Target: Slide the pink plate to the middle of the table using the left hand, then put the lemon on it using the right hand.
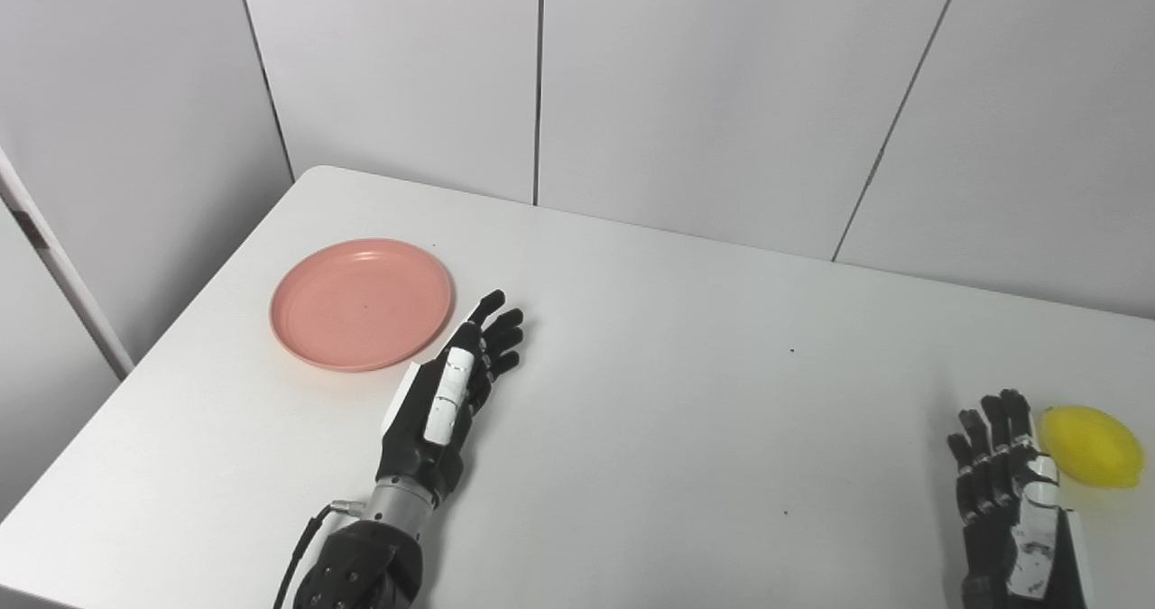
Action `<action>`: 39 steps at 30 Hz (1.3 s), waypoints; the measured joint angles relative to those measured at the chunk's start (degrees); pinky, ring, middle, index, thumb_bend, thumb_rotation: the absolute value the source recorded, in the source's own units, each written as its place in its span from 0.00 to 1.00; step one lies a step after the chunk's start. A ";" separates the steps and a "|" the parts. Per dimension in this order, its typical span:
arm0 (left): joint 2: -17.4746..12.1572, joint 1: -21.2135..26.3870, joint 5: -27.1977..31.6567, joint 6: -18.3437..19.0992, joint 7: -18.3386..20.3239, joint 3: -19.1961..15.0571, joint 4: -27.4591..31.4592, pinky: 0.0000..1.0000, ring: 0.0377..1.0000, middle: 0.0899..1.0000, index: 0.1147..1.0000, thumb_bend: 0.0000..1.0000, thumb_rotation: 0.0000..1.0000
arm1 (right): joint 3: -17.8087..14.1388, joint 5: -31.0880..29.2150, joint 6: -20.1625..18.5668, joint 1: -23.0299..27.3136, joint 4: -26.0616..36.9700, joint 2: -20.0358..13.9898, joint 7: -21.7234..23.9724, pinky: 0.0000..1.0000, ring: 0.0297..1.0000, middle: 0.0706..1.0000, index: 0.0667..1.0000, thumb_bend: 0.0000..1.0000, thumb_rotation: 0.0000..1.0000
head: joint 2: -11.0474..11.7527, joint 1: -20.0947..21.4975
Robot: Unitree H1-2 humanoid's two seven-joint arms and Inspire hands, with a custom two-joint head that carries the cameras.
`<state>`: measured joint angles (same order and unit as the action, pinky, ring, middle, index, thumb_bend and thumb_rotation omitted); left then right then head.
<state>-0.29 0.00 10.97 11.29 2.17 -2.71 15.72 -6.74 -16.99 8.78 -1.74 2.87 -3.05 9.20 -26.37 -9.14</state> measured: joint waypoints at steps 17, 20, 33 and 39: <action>-6.63 12.35 8.09 15.31 -0.51 -5.85 6.84 0.90 0.87 0.86 0.85 0.93 0.94 | 0.24 0.40 1.38 0.75 -0.71 0.42 0.33 1.00 0.98 0.98 0.97 0.62 0.94 | 0.35 0.35; -9.87 14.18 11.05 15.61 -0.20 -7.13 5.37 0.88 0.87 0.86 0.85 0.93 0.96 | 0.24 0.39 1.59 0.76 -0.77 0.41 0.40 1.00 0.98 0.98 0.97 0.62 0.94 | 0.35 0.35; -18.66 20.08 13.59 14.50 5.43 -11.51 -8.68 0.88 0.86 0.84 0.86 0.96 0.94 | 0.22 0.73 2.23 0.91 -1.16 0.41 0.36 0.99 0.96 0.97 0.96 0.63 0.93 | 0.09 0.70; -21.02 22.82 13.77 14.21 6.50 -13.88 -10.80 0.89 0.86 0.86 0.88 0.97 0.95 | 0.18 0.73 2.24 0.91 -1.16 0.45 0.27 0.98 0.96 0.96 0.95 0.64 0.91 | 0.09 0.79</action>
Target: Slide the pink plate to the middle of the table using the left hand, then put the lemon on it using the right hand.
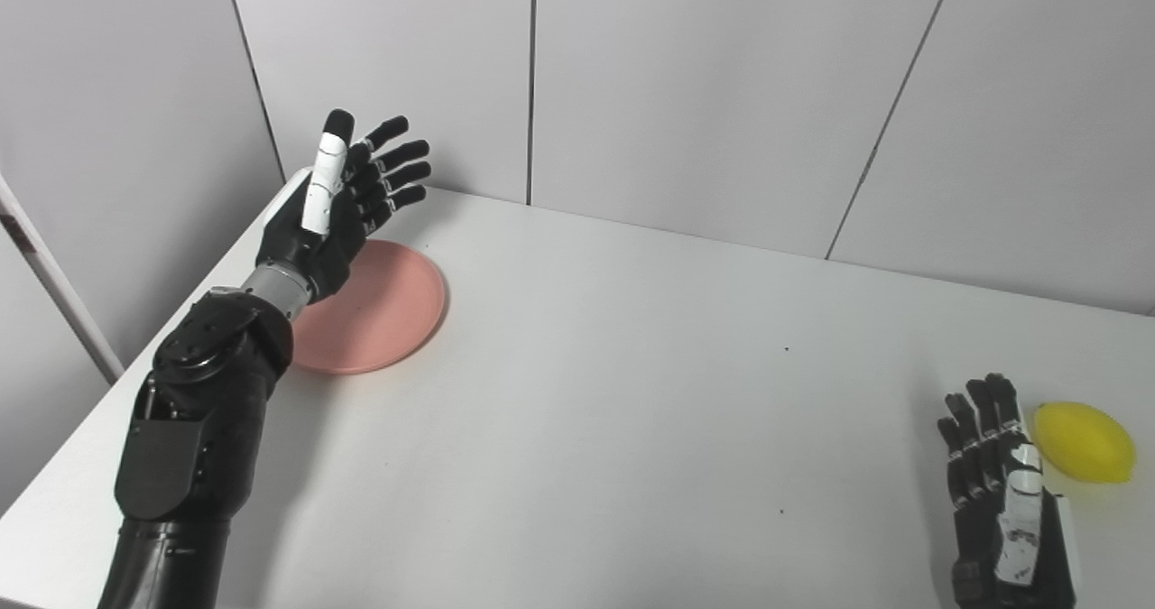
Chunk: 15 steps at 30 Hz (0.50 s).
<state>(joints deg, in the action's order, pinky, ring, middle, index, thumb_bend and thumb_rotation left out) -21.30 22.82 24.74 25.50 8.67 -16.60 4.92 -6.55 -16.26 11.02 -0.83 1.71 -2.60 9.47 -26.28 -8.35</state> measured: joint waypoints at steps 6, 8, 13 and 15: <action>-1.08 1.82 0.03 0.04 0.45 -1.51 -2.11 0.96 0.92 0.90 0.90 0.95 0.95 | 0.02 0.03 0.00 0.05 -0.01 0.04 -0.07 0.99 0.96 0.96 0.95 0.63 0.92 | 0.18 -0.44; -1.57 2.09 0.81 0.08 0.57 -2.31 -2.85 0.97 0.93 0.91 0.92 0.96 0.93 | 0.01 0.02 0.01 0.10 -0.10 0.03 -0.06 0.99 0.96 0.96 0.95 0.63 0.92 | 0.44 -0.61; -2.77 3.01 1.29 0.13 1.13 -3.73 -5.64 0.94 0.94 0.92 0.95 0.97 0.92 | 0.00 0.01 0.04 0.41 -0.51 0.01 0.01 1.00 0.97 0.97 0.96 0.63 0.93 | 0.53 -0.79; -3.63 3.50 1.29 0.12 1.83 -3.93 -7.77 0.93 0.93 0.92 0.94 0.97 0.91 | 0.03 -0.02 0.07 0.57 -0.66 0.02 0.09 1.00 0.97 0.97 0.95 0.62 0.93 | 0.44 -0.88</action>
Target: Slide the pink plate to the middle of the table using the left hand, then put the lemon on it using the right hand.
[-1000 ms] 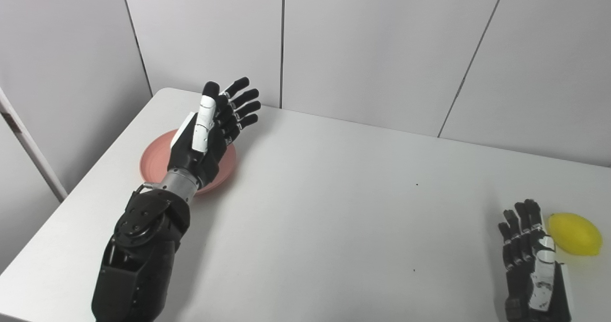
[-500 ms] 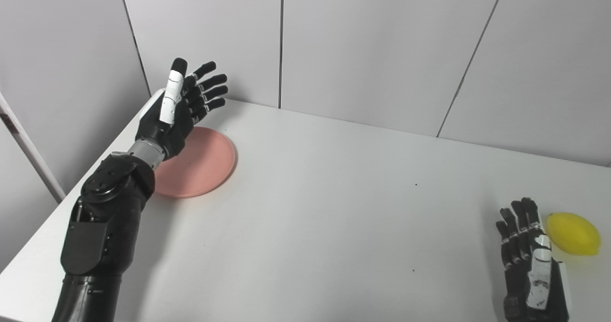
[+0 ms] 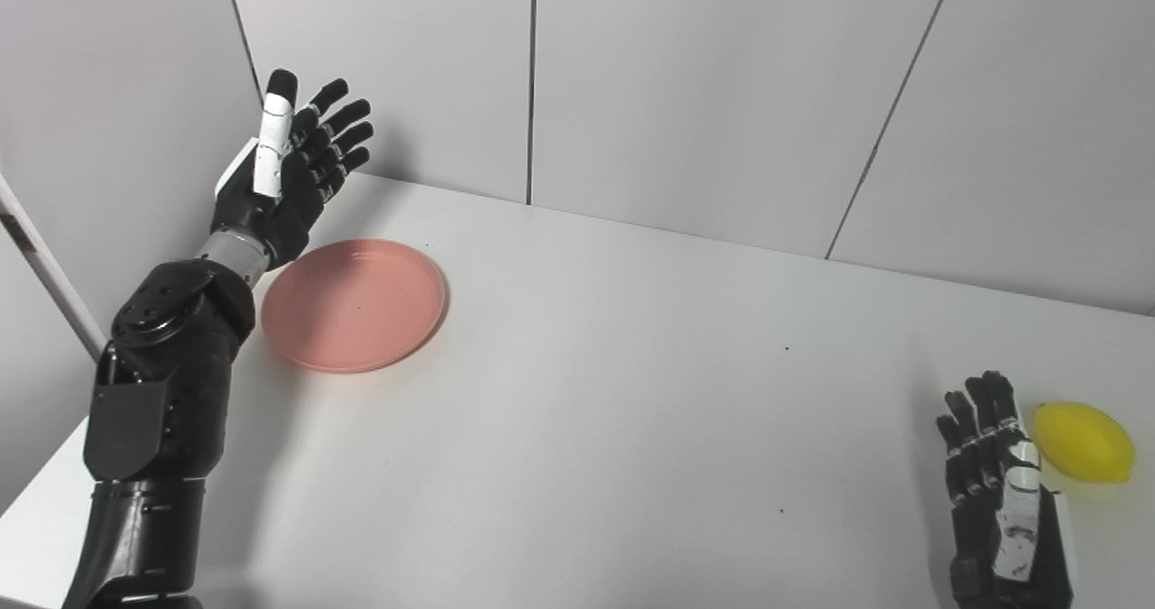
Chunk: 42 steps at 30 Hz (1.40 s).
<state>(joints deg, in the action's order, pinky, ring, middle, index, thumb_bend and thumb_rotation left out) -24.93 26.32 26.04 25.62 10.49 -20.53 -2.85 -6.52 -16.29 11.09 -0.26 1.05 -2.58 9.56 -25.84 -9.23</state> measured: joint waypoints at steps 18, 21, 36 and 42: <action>-4.18 3.01 1.23 -7.11 3.68 -4.77 -21.49 1.00 0.97 0.95 0.96 0.93 0.94 | -0.01 -0.43 0.41 0.28 -0.32 -0.10 0.20 1.00 0.97 0.97 0.95 0.60 0.93 | -0.18 -0.61; -4.20 3.02 1.26 -7.74 4.36 -5.06 -22.98 0.98 0.94 0.93 0.93 0.93 0.93 | 0.00 -0.48 0.42 0.29 -0.33 -0.12 0.28 1.00 0.96 0.97 0.95 0.60 0.93 | -0.18 -0.62; -4.68 3.38 1.45 -14.11 7.45 -5.36 -35.09 0.84 0.84 0.87 0.93 0.94 0.89 | 0.00 -0.48 0.41 0.28 -0.34 -0.11 0.78 0.99 0.95 0.97 0.95 0.61 0.92 | -0.26 -0.44; -4.92 4.74 1.53 -17.94 8.91 -5.41 -41.99 0.71 0.74 0.78 0.92 0.95 0.87 | -0.01 -0.49 0.42 0.25 -0.32 -0.16 0.81 0.97 0.95 0.96 0.95 0.61 0.91 | -0.53 -0.61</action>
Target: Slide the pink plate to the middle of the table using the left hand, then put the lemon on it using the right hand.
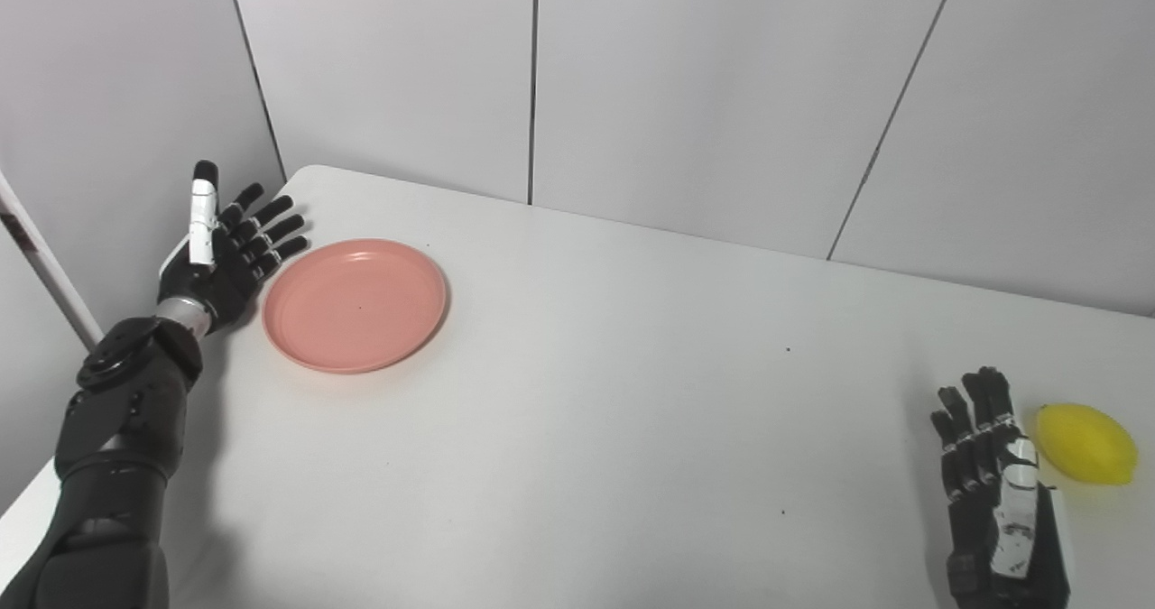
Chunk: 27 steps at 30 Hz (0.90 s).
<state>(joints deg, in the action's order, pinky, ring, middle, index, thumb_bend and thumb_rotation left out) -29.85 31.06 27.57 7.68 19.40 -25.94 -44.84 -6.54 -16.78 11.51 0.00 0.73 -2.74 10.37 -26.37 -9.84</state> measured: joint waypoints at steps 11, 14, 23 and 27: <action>-0.57 0.70 0.08 -1.98 2.44 0.36 -2.73 0.84 0.84 0.85 0.93 0.90 0.91 | 0.00 -0.03 -0.01 -0.08 0.18 0.00 -0.01 0.97 0.95 0.96 0.95 0.59 0.91 | -0.26 0.00; -0.64 1.17 -0.06 -4.29 3.24 0.77 -4.84 0.82 0.81 0.82 0.89 0.89 0.93 | 0.01 -0.03 -0.01 -0.10 0.20 -0.01 0.00 0.98 0.95 0.97 0.95 0.59 0.92 | -0.44 0.09; -0.95 3.63 -0.42 -9.82 5.48 2.71 -11.62 0.80 0.80 0.84 0.89 0.91 0.93 | 0.06 0.03 -0.01 -0.15 0.20 -0.10 0.00 0.98 0.96 0.97 0.96 0.60 0.92 | -0.79 0.17; -0.80 3.68 -0.39 -10.04 5.61 3.08 -11.13 0.81 0.82 0.86 0.93 0.90 0.93 | 0.13 0.16 -0.01 -0.19 0.27 -0.12 -0.02 0.97 0.95 0.97 0.96 0.61 0.91 | -0.79 0.26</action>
<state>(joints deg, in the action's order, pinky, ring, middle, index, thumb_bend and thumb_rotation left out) -30.65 34.73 27.18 -2.36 25.01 -22.86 -55.97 -6.41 -16.61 11.50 -0.19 1.00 -2.86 10.35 -27.16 -9.58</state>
